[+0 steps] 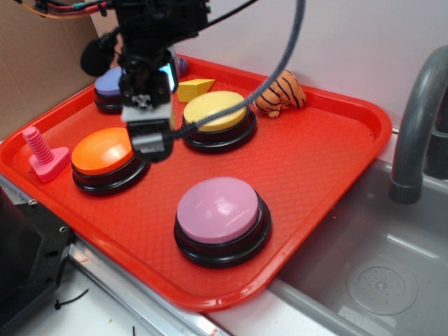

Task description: Push the pink button.

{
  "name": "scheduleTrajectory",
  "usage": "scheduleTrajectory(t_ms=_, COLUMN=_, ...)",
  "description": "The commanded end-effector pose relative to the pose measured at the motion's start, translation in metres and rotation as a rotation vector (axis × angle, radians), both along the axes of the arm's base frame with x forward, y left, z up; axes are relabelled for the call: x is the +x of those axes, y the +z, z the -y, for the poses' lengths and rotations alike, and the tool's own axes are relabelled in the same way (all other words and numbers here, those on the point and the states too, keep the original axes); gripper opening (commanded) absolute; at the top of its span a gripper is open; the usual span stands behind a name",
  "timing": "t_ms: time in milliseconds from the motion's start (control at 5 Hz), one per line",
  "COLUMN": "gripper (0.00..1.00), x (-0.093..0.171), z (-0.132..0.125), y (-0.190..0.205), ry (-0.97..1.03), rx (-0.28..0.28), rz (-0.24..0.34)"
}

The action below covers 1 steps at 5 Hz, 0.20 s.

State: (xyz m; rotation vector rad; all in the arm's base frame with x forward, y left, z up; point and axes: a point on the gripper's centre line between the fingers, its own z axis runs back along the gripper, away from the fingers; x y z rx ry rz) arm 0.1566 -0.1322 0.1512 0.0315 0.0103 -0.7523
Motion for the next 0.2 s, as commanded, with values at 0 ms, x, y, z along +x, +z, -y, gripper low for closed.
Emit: scheduleTrajectory(t_ms=0, gripper=1.0, x=-0.0162, z=0.0071, y=0.0295, ry=0.021, rx=-0.016, rz=0.097)
